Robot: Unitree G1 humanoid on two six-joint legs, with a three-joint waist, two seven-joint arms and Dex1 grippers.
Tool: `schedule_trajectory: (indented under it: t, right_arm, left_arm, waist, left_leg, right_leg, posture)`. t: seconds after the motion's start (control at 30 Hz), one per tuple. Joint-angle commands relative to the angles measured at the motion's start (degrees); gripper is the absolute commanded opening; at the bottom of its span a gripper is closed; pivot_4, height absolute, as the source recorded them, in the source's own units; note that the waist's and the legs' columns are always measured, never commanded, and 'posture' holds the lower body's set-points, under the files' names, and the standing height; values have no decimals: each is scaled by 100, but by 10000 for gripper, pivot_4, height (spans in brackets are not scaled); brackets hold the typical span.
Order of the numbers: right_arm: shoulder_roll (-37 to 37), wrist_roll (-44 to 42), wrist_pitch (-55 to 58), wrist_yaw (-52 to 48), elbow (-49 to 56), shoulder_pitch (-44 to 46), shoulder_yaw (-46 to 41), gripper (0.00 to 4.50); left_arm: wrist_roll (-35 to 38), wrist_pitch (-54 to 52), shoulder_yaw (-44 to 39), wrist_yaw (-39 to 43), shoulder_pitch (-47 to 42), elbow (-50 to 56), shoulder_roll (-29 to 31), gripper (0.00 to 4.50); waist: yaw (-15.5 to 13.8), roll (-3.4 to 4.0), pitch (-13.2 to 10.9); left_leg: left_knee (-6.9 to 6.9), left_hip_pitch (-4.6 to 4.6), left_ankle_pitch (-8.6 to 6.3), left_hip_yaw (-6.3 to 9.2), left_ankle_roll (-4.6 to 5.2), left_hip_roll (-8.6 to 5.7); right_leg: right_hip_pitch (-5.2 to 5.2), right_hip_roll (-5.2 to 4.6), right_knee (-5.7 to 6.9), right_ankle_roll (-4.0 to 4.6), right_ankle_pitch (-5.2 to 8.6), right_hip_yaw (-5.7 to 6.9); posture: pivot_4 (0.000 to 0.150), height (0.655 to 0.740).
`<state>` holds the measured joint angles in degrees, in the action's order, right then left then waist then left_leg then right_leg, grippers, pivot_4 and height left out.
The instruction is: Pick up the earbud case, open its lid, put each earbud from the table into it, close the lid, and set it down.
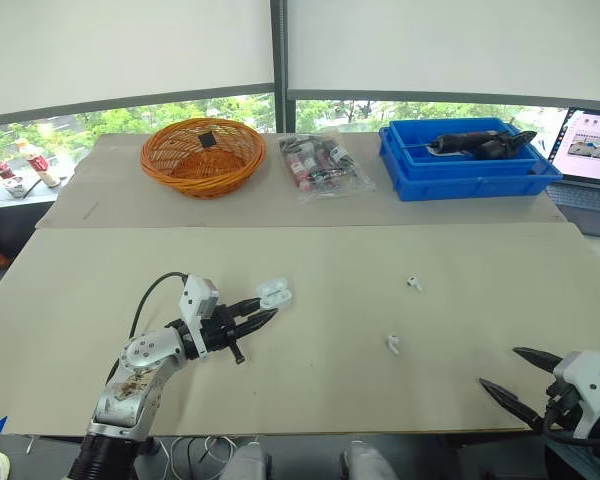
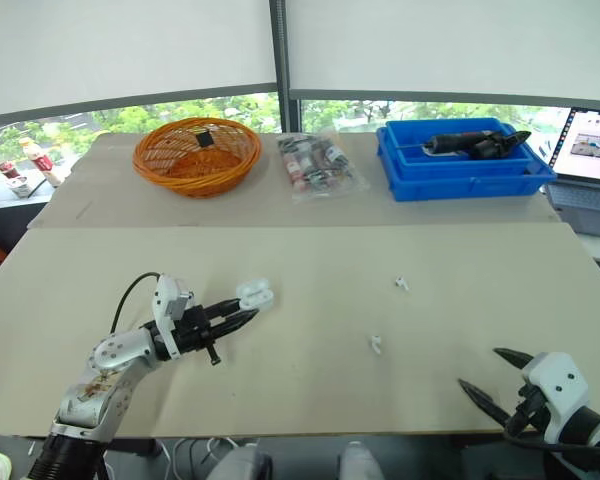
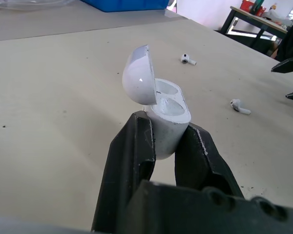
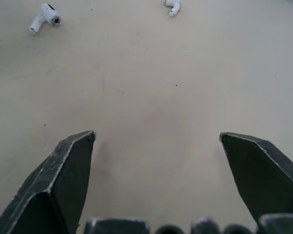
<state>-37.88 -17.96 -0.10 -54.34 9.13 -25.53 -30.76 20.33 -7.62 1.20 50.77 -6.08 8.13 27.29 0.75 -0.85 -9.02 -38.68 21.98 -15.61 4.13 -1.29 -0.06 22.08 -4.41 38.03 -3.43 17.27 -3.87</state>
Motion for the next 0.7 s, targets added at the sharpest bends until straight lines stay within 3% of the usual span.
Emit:
schedule_trajectory:
  t: [0.03, 0.2, 0.43, 0.7]
  right_arm:
    - [-161, -90, -129, 5, -36, 7, -225, 45000]
    - [-270, 4, -211, 7, 64, -57, -105, 45000]
    - [-228, -116, 243, 97, 1215, -78, 448, 45000]
    - [283, 604, 1897, 1636, 2379, 485, 1819, 45000]
  left_arm:
    - [59, 34, -51, 10, -23, 220, 49, 5462]
    - [54, 30, -41, 4, -16, 234, 50, 5462]
    - [45, 50, -45, 50, 1, 196, 91, 5462]
    - [-15, 124, -9, 71, 78, 166, 98, 5462]
  waist:
    - [-10, 0, 0]
    - [-6, 0, 0]
    - [-2, 1, 0]
    - [-22, 2, 1]
  left_leg:
    - [-1, 1, 0, 0, 0, 0]
    - [-1, 1, 0, -6, 0, 0]
    - [-1, 0, 0, -4, 0, 1]
    - [-4, 4, 0, 20, 0, -1]
  right_leg:
    - [0, 0, 0, 0, 0, 0]
    - [-1, 0, -1, 0, 0, 1]
    - [-1, 1, 0, 0, 0, 0]
    - [3, -1, 3, 0, 0, 2]
  posture:
    - [1500, 7400]
    - [1500, 7400]
    - [1500, 7400]
    - [1500, 7400]
